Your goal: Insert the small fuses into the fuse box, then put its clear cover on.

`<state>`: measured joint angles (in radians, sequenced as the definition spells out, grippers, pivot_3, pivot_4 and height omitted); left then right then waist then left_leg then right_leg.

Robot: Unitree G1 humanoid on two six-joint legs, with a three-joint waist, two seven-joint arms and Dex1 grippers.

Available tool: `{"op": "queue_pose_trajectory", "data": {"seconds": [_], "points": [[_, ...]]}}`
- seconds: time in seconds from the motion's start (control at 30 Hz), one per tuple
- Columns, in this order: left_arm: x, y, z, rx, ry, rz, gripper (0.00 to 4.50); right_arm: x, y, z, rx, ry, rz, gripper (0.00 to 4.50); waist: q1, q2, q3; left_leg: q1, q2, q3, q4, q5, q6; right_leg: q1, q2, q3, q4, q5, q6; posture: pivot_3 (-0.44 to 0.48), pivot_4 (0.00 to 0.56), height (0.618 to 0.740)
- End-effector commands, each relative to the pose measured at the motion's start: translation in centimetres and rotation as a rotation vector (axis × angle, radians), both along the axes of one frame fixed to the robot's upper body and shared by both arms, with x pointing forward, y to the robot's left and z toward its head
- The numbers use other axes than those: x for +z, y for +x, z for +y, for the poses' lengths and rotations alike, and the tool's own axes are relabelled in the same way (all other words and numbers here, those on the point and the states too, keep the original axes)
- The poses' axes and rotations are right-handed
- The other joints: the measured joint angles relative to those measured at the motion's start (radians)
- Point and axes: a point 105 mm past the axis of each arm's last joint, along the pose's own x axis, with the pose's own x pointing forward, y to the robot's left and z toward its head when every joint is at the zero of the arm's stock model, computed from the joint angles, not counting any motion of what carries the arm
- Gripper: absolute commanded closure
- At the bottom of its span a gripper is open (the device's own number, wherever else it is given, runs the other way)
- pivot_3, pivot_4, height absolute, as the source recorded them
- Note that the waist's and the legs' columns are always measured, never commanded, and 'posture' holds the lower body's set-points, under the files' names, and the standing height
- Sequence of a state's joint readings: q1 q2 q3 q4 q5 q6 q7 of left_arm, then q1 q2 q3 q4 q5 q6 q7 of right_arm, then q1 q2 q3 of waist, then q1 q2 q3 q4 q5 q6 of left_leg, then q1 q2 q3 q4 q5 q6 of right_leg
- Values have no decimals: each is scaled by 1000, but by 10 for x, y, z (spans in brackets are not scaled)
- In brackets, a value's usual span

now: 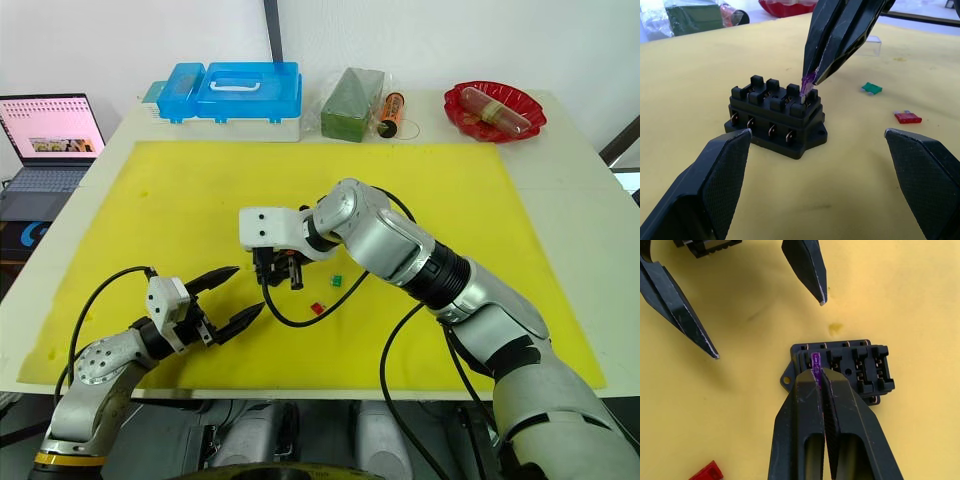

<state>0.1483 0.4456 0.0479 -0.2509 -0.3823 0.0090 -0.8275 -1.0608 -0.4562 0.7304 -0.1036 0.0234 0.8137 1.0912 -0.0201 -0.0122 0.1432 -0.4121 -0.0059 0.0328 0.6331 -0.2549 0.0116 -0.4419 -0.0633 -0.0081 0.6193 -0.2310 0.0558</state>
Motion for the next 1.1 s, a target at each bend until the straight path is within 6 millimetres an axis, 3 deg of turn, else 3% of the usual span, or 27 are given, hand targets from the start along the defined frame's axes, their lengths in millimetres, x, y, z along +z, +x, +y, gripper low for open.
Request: {"op": "queue_pose_trajectory", "data": {"seconds": [0.03, 1.1], "points": [[9, -2, -2, -15, -2, -47, 0, 5, 0, 2, 18, 8, -30, 4488, 0, 0, 0, 0, 0, 0, 0, 0, 0, 0, 0, 0, 0, 0, 0, 0, 150, 740], [10, 1, -1, 3, 1, -53, 0, -2, 4, 1, 10, -8, -12, 4488, 0, 0, 0, 0, 0, 0, 0, 0, 0, 0, 0, 0, 1, 1, 2, 0, 150, 740]]}}
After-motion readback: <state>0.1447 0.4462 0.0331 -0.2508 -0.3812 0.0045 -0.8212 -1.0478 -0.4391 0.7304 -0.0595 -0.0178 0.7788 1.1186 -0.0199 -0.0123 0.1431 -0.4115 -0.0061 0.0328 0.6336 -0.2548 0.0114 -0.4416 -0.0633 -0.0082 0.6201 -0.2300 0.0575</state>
